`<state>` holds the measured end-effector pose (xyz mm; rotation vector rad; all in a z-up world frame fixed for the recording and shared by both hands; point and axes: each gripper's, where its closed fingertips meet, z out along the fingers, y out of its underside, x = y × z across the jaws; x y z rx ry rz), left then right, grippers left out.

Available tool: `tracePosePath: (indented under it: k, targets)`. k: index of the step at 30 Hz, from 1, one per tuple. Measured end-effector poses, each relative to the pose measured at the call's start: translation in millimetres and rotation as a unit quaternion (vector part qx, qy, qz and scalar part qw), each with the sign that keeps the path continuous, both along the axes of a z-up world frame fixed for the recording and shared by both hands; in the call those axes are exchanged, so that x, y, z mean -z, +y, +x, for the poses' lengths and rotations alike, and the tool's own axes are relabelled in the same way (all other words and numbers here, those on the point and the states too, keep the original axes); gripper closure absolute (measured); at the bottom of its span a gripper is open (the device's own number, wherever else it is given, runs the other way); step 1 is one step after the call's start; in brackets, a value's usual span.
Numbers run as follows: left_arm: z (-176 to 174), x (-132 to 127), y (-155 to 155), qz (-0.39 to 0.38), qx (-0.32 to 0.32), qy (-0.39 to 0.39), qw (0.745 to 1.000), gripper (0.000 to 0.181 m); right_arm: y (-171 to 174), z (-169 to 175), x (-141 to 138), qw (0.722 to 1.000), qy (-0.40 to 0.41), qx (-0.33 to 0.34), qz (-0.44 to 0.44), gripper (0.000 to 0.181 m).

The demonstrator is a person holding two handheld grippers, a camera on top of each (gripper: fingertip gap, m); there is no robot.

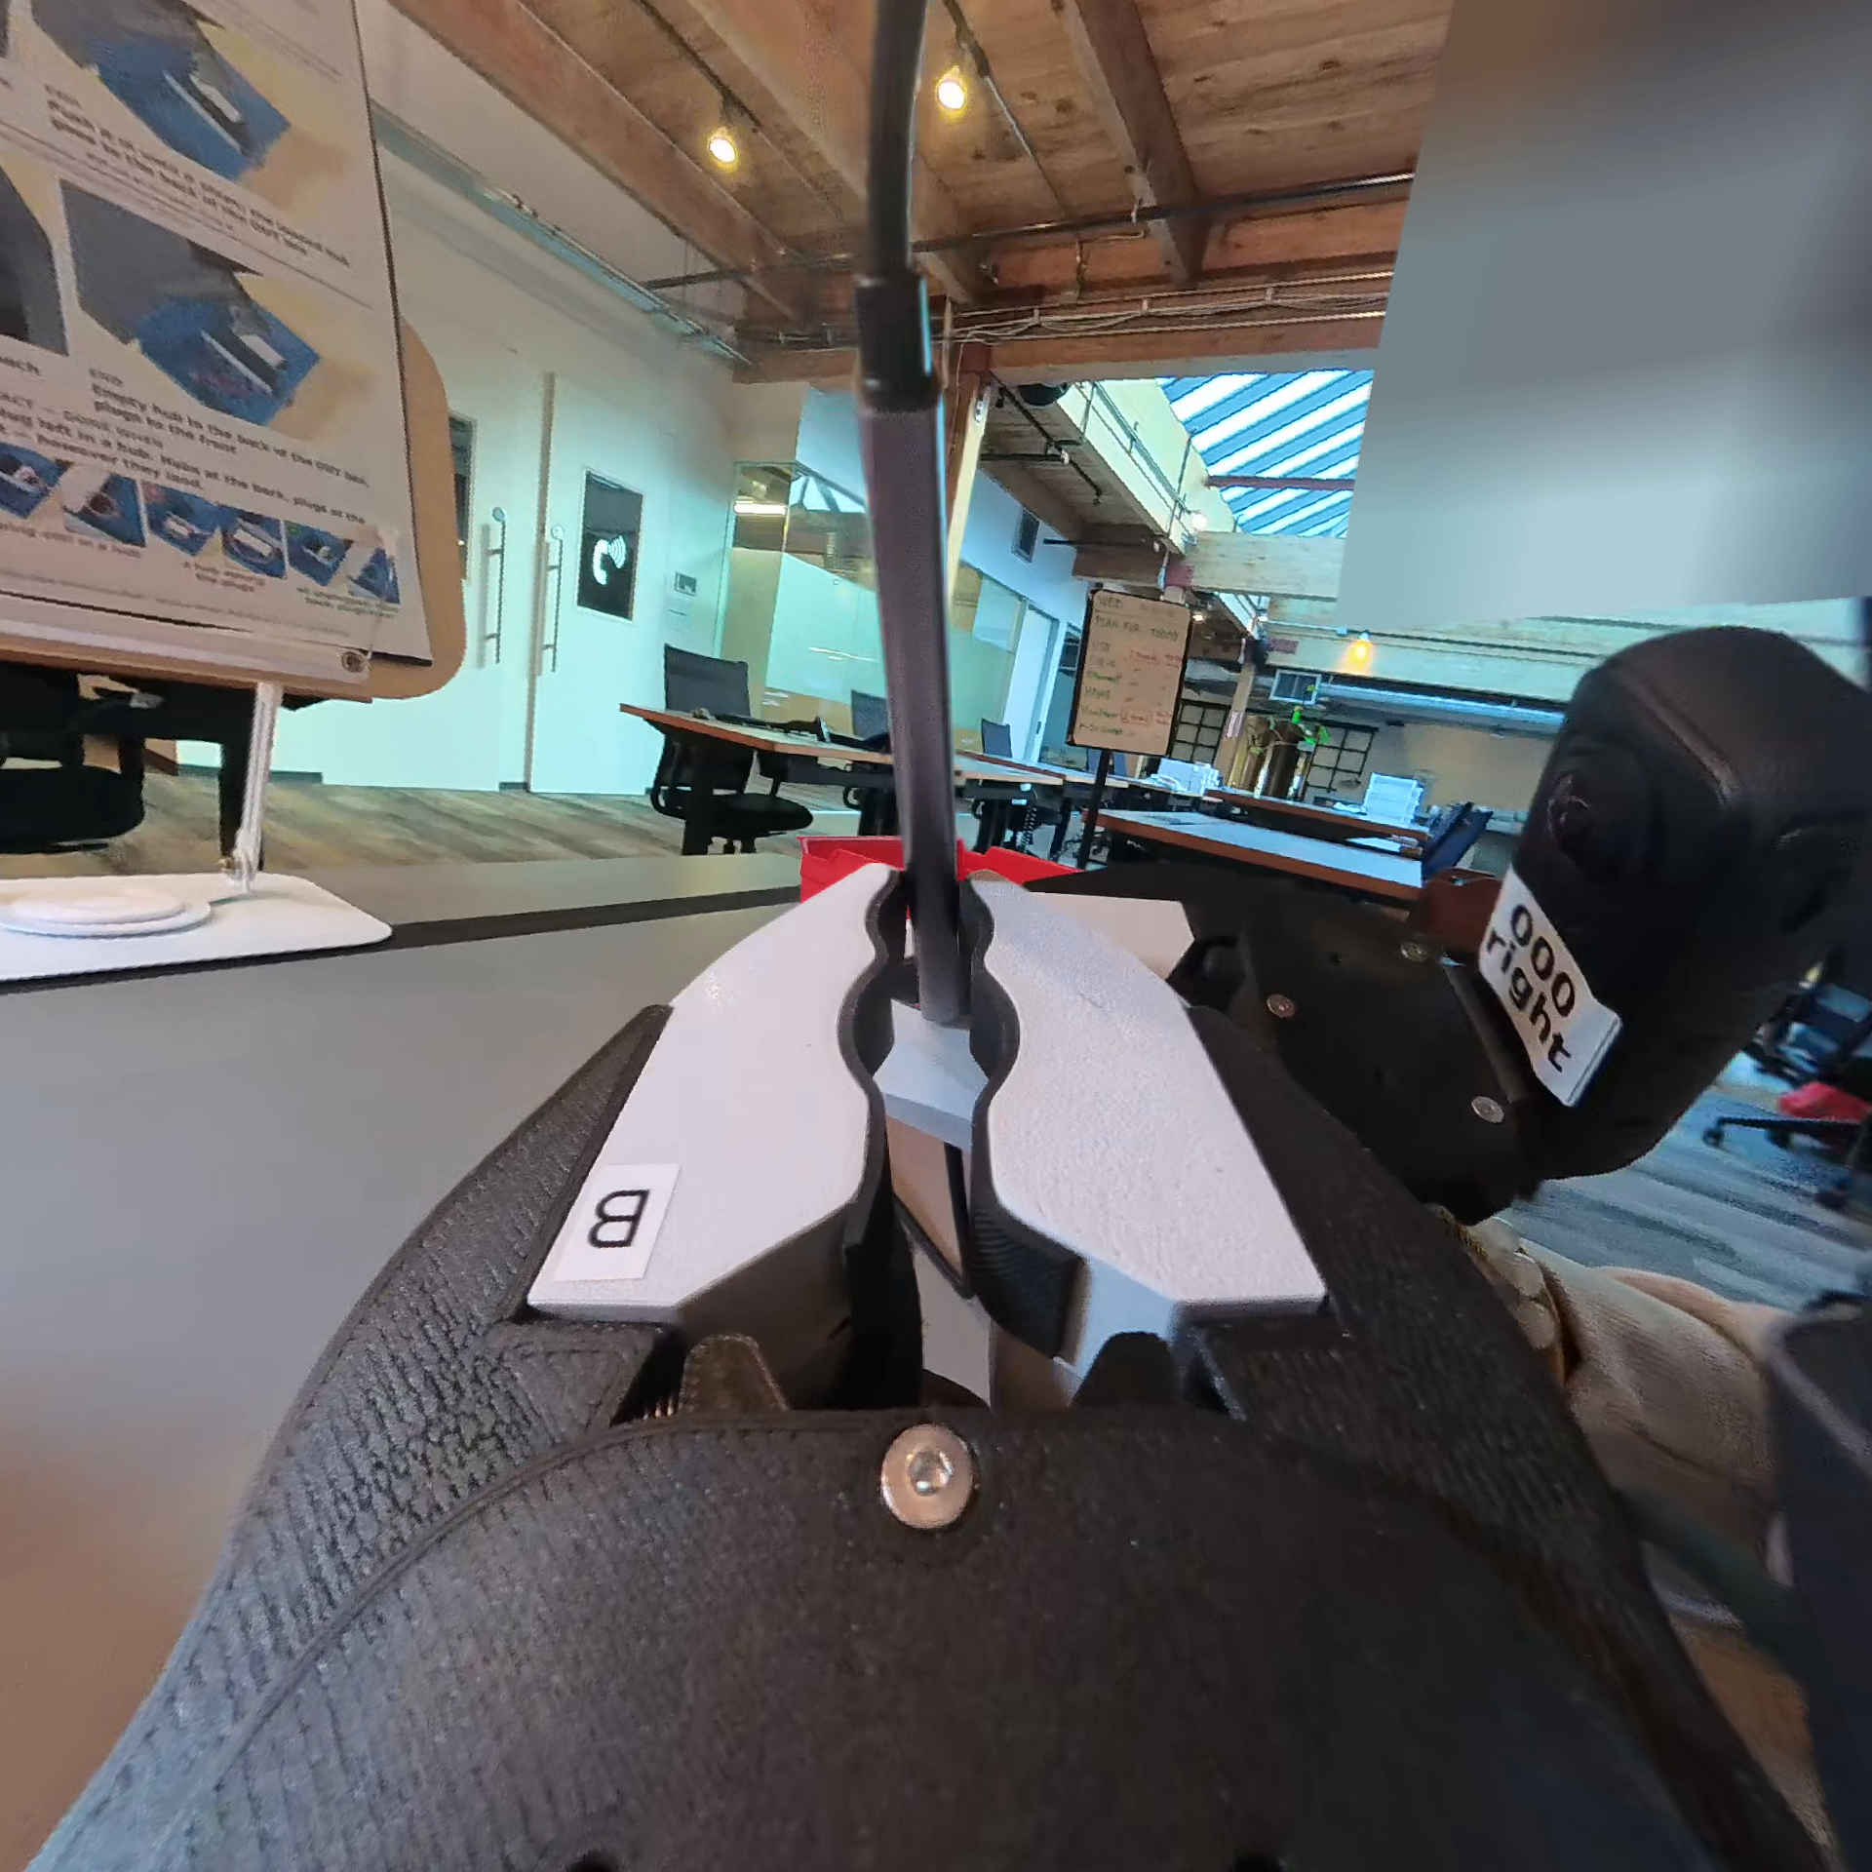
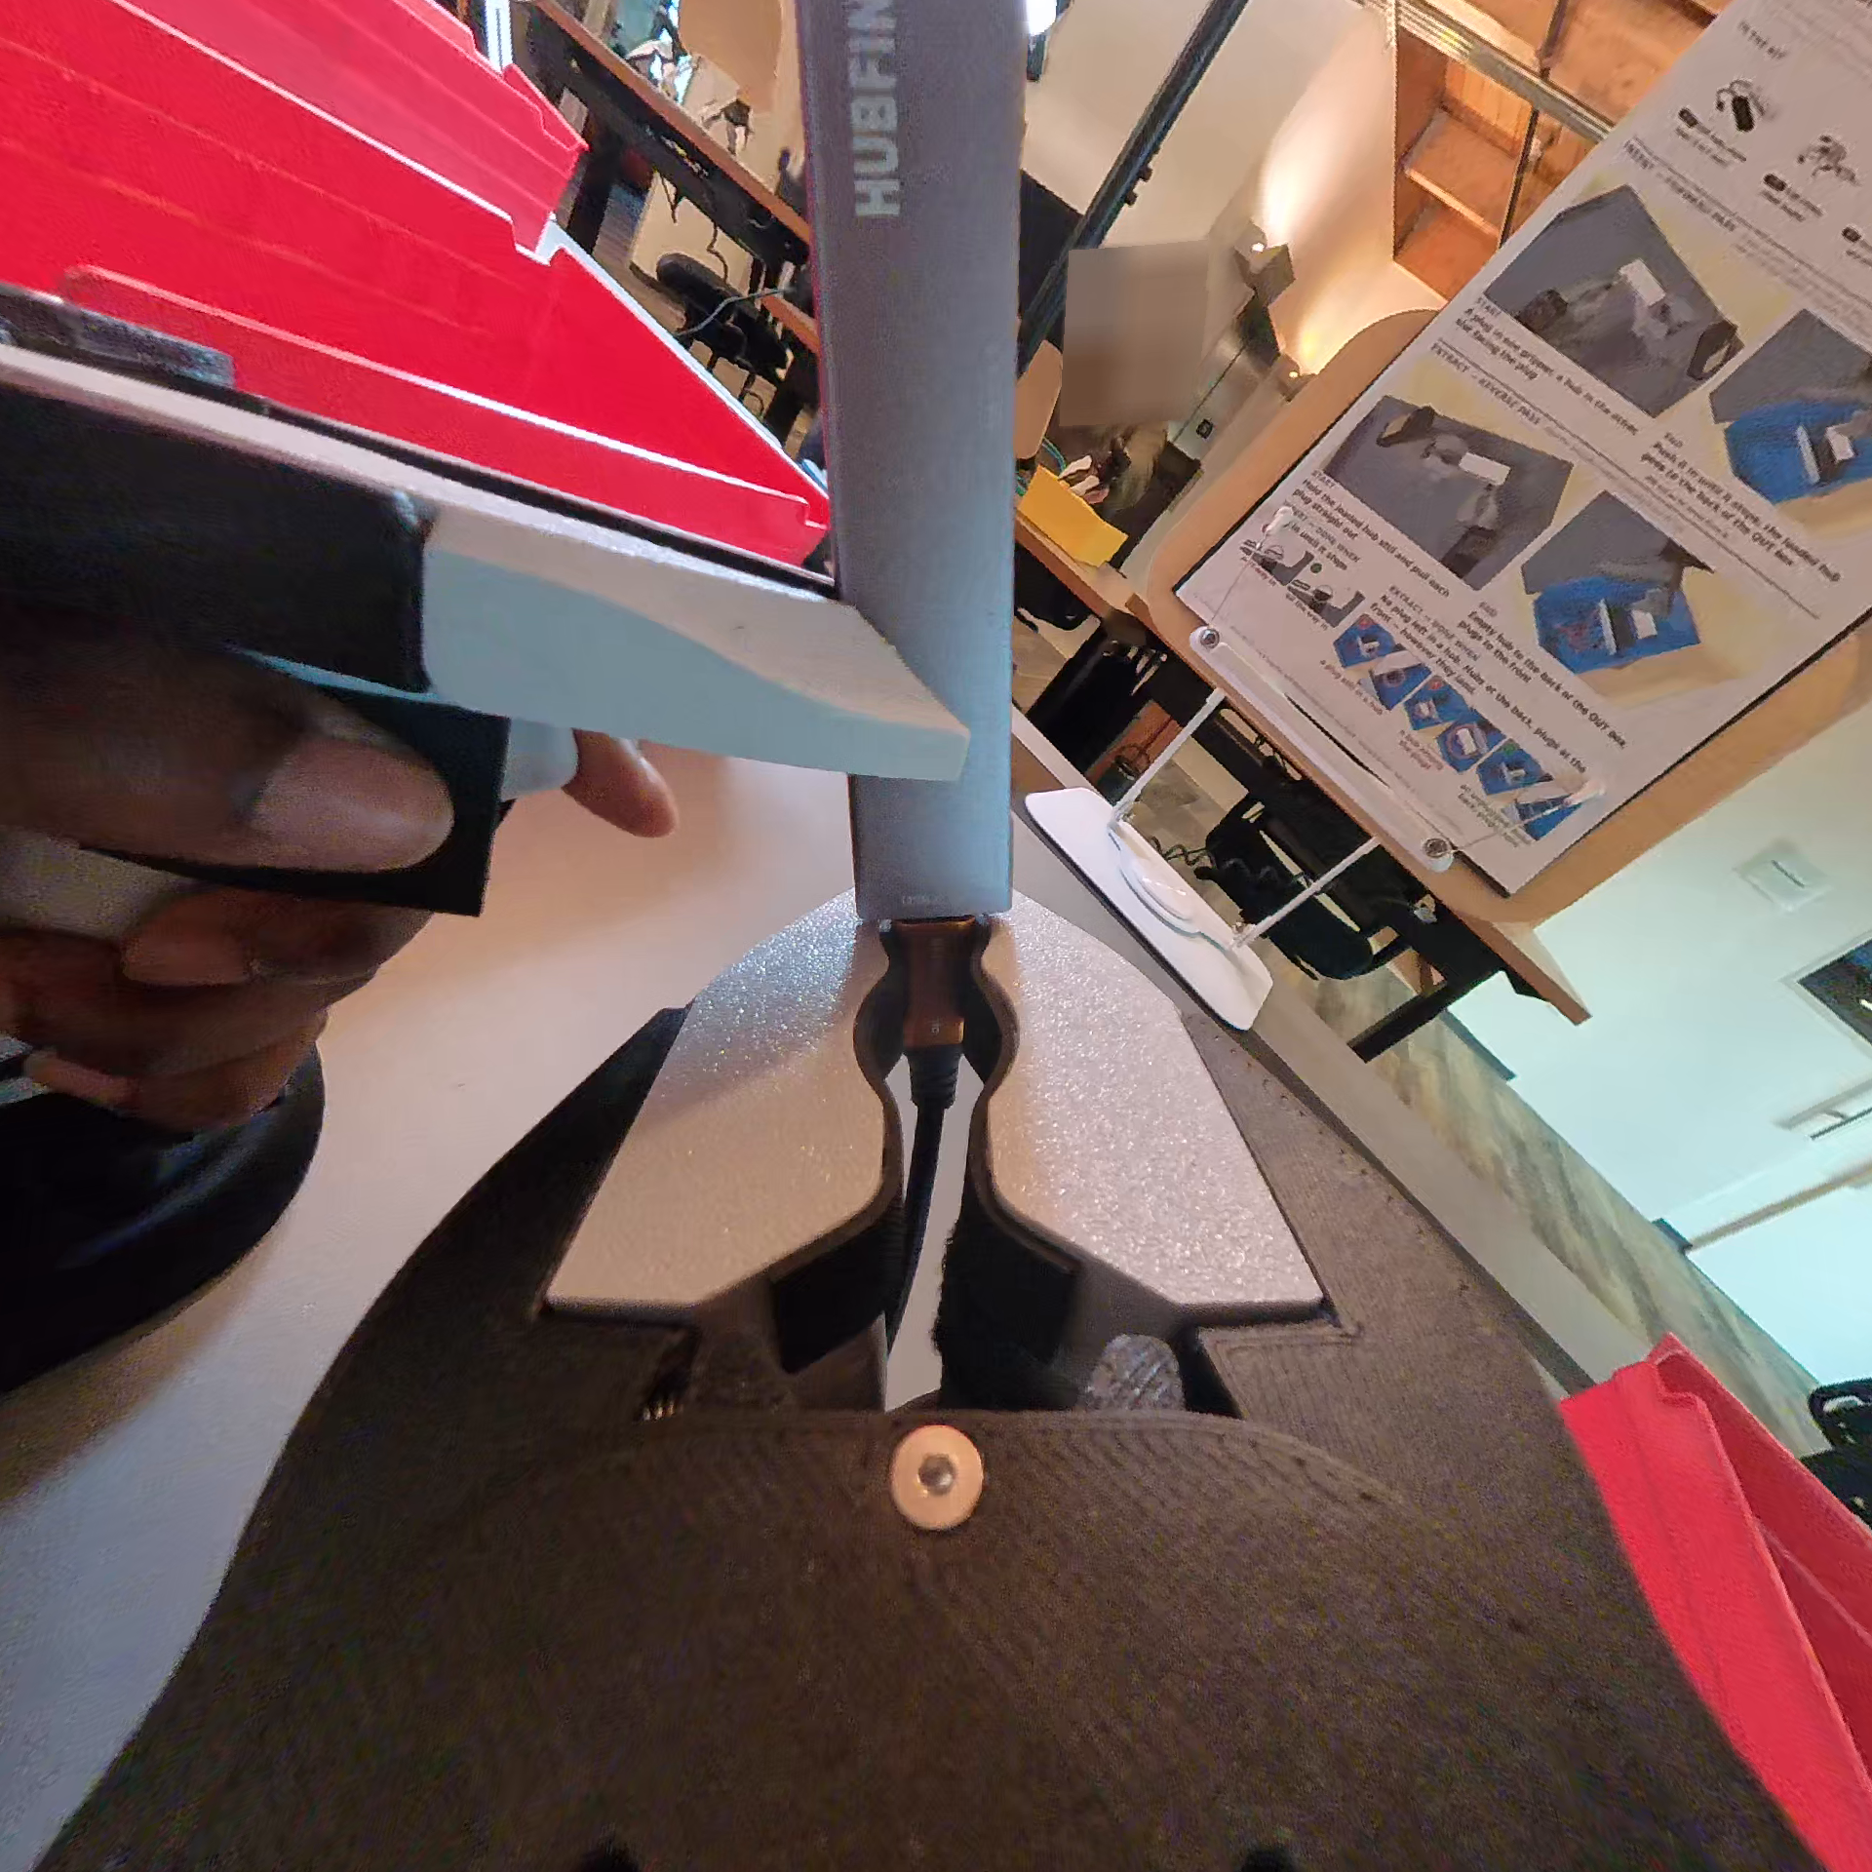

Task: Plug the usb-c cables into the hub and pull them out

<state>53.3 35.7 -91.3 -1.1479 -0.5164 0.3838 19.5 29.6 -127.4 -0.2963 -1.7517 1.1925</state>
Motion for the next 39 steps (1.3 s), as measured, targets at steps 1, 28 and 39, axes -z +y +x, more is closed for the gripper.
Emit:
tracePosePath:
  k: [1, 28, 39]
  targets:
    - [-0.9, 1.1, -0.1, 0.001, 0.002, -0.005, 1.0, 0.171, 0.4, -0.5, 0.9, 1.0, -0.001, 0.002, 0.004, 0.174]
    - [19.3, -61.6, -74.7, 0.13, -0.115, 0.139, 0.975, 0.172, 2.9, -14.8, 34.6, 0.954, -0.239, -0.026, -0.181, 0.175]
    - [-10.8, 2.5, -19.9, -0.06, -0.05, 0.02, 0.997, 0.172, 51.7, -6.1, -78.4, 0.899, -0.149, -0.165, -0.378, 0.175]
